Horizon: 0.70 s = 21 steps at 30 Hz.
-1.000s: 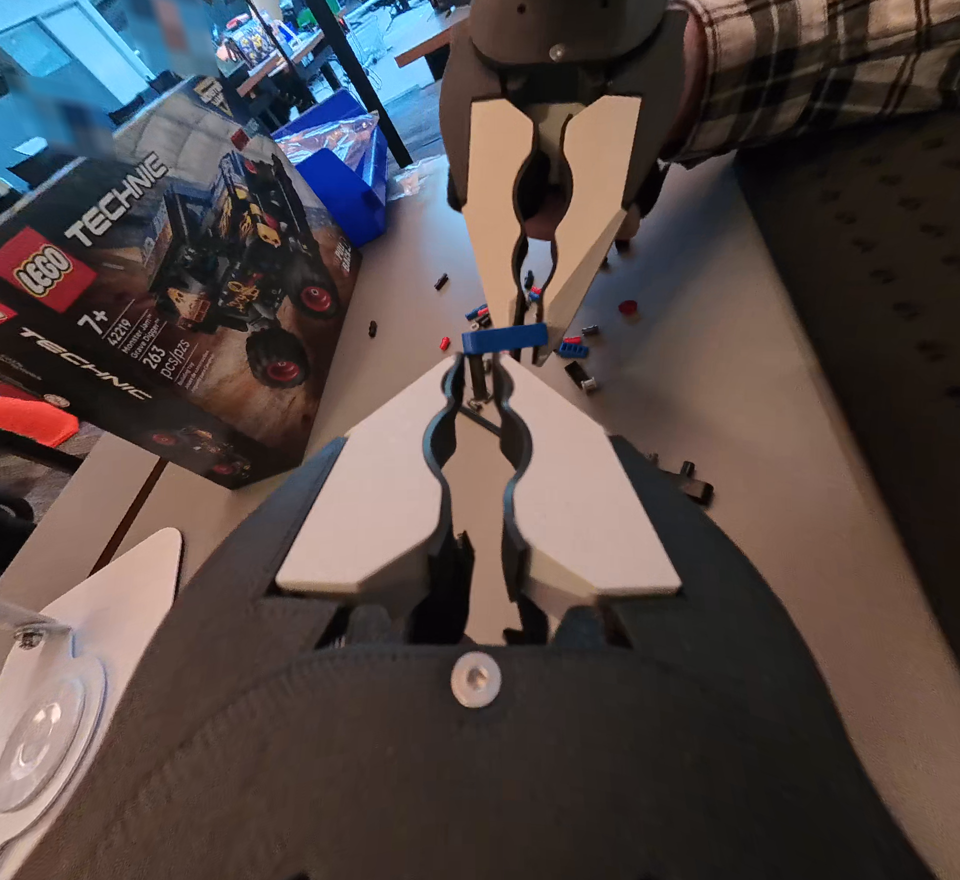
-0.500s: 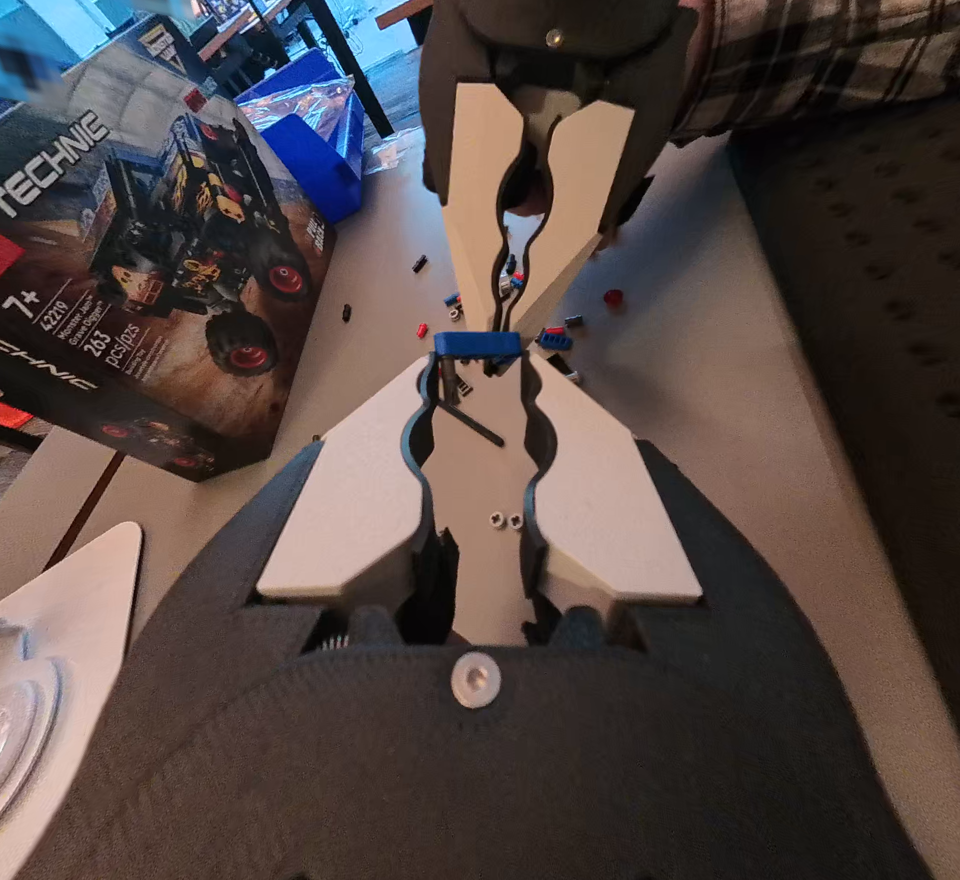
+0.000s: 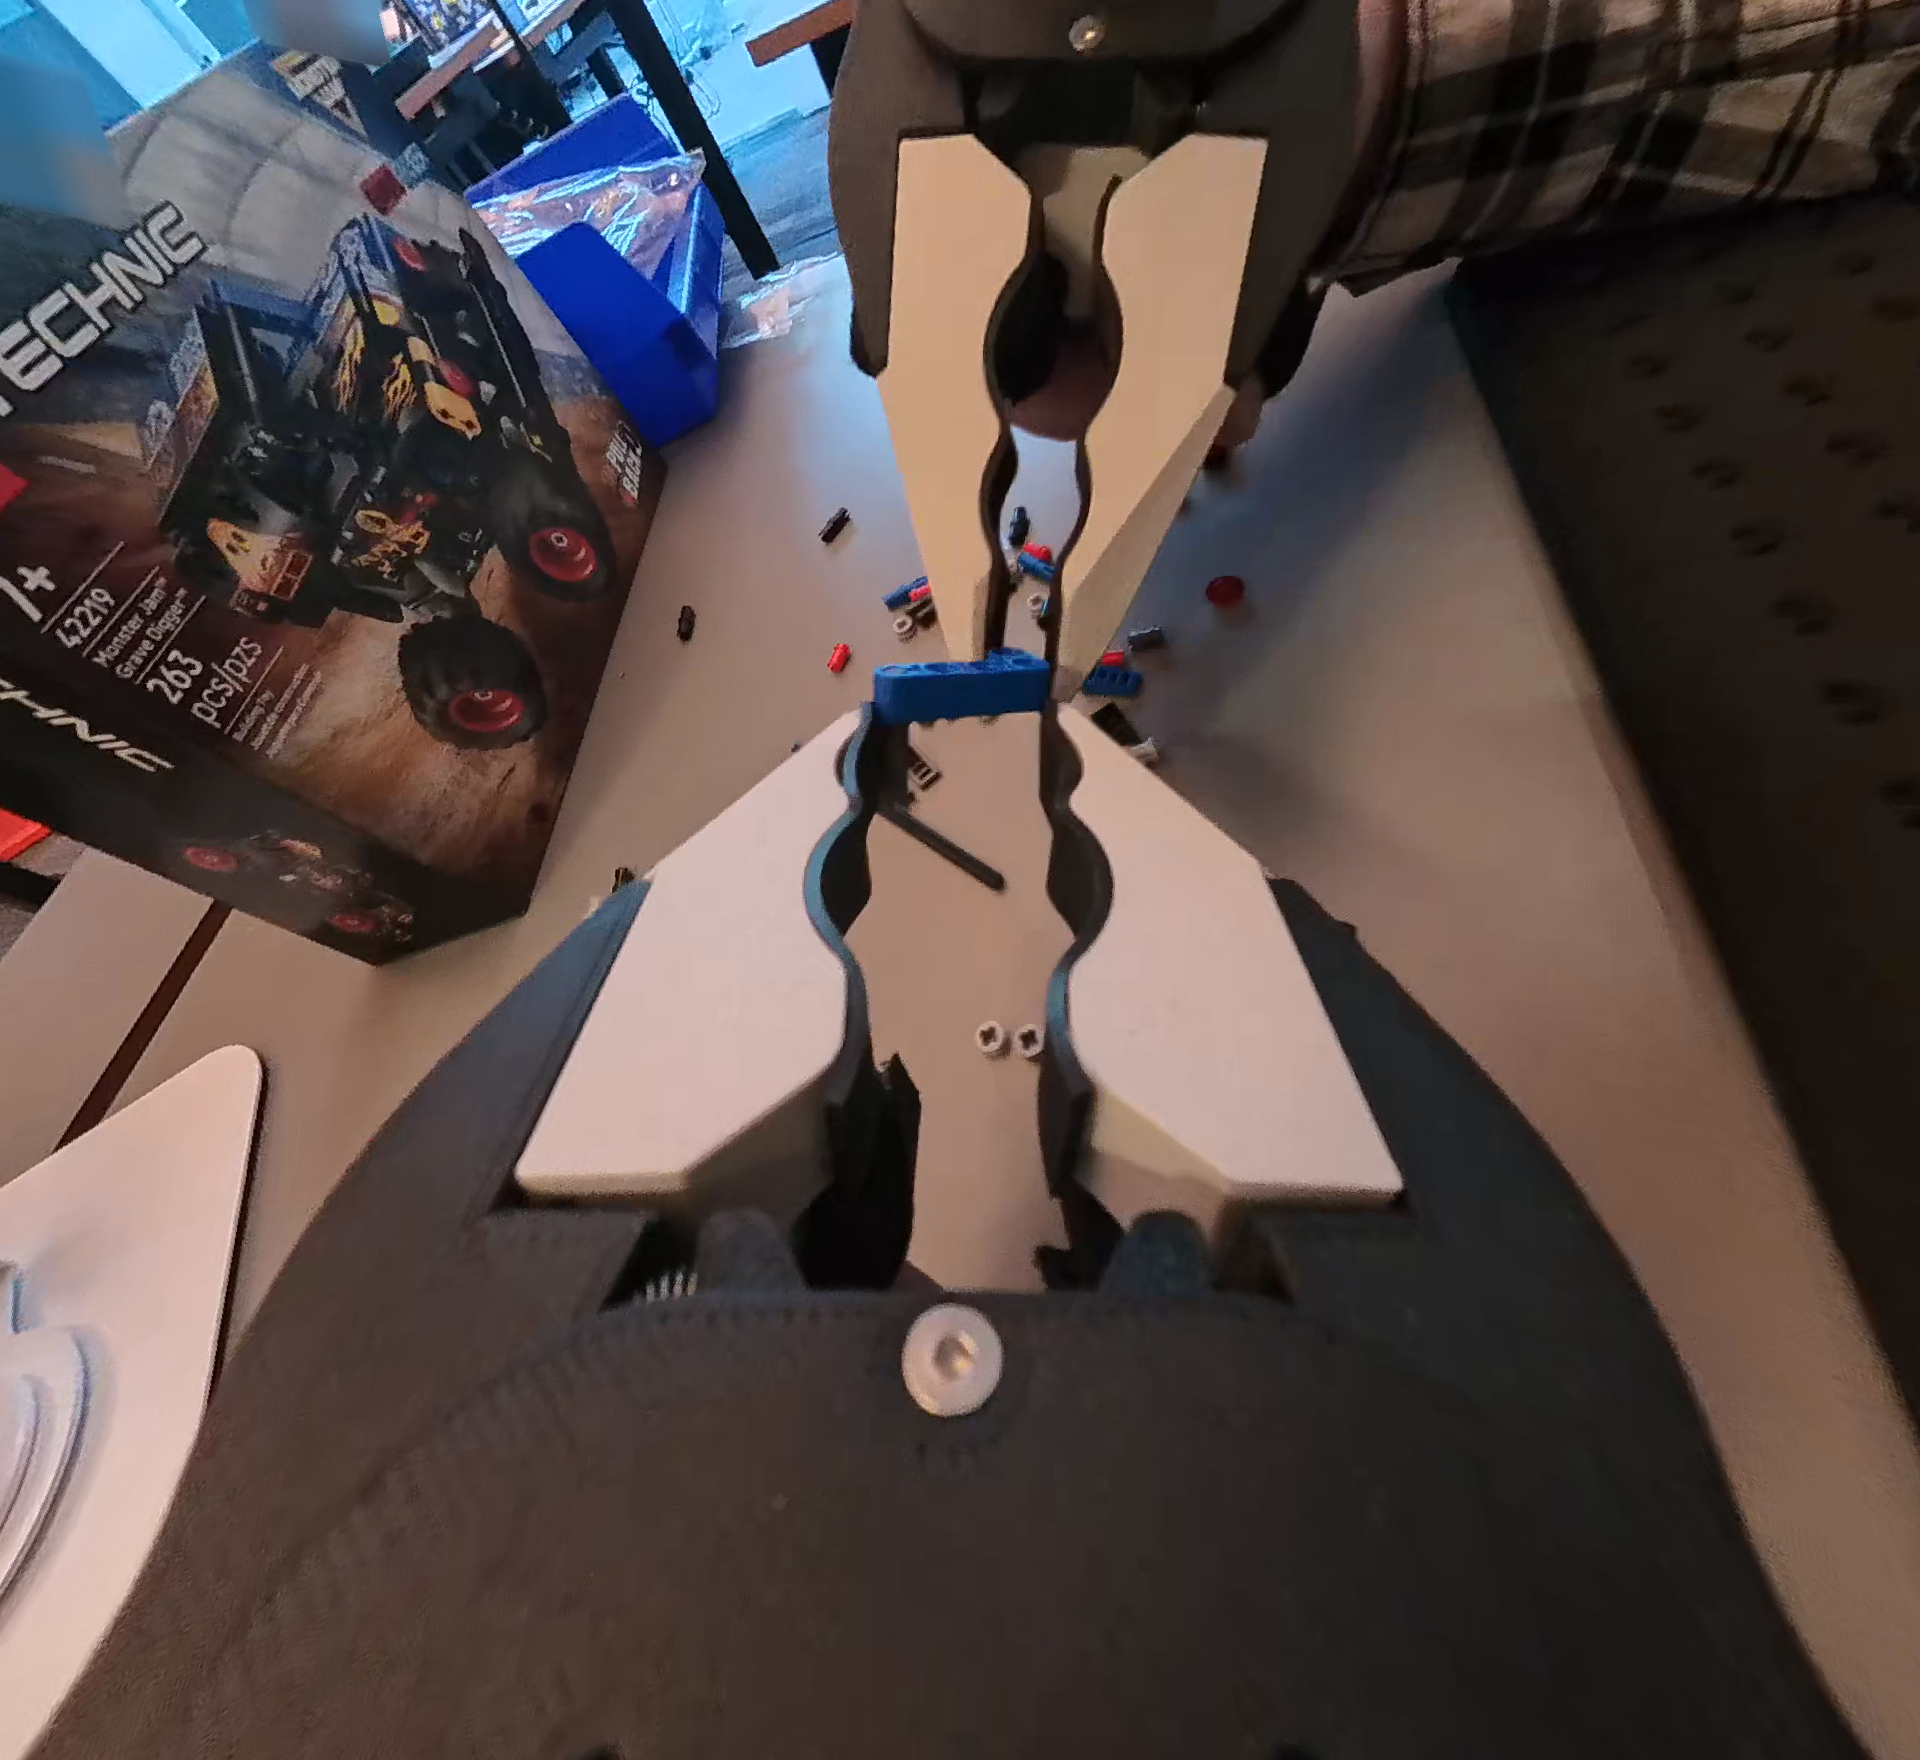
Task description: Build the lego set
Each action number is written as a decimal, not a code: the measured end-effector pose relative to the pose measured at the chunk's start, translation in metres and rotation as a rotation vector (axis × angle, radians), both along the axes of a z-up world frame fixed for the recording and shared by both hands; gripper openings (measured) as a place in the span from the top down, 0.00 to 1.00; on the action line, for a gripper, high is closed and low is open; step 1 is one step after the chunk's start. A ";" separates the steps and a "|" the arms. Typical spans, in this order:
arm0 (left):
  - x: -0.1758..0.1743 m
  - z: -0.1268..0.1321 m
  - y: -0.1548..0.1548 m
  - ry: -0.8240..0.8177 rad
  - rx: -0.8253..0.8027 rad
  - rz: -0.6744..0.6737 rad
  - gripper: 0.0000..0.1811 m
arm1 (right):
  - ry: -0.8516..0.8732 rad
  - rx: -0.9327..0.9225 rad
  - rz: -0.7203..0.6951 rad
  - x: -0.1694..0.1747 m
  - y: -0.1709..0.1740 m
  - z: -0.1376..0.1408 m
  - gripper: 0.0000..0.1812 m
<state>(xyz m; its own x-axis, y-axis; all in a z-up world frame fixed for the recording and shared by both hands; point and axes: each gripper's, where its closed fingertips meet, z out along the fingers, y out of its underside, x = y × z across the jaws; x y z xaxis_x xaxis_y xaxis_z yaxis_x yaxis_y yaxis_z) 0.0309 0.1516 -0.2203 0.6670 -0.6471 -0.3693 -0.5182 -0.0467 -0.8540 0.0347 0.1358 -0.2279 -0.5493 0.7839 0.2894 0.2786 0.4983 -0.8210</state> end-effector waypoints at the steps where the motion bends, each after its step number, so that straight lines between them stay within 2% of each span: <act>1: 0.001 0.000 -0.001 -0.002 0.001 -0.009 0.84 | 0.003 -0.010 0.008 0.001 -0.001 0.001 0.97; 7: 0.003 0.000 -0.004 -0.016 -0.006 -0.034 0.86 | 0.048 -0.085 0.050 0.005 -0.007 0.014 0.97; 14: 0.005 -0.003 -0.005 -0.010 -0.015 -0.042 1.00 | 0.012 -0.041 0.045 0.004 -0.007 0.005 1.00; 17: 0.002 -0.009 -0.003 0.017 -0.036 -0.024 1.00 | -0.006 -0.029 0.011 0.005 0.002 0.002 1.00; 21: -0.004 -0.017 -0.005 0.024 -0.132 0.010 0.93 | -0.048 -0.020 -0.026 0.005 0.011 -0.006 1.00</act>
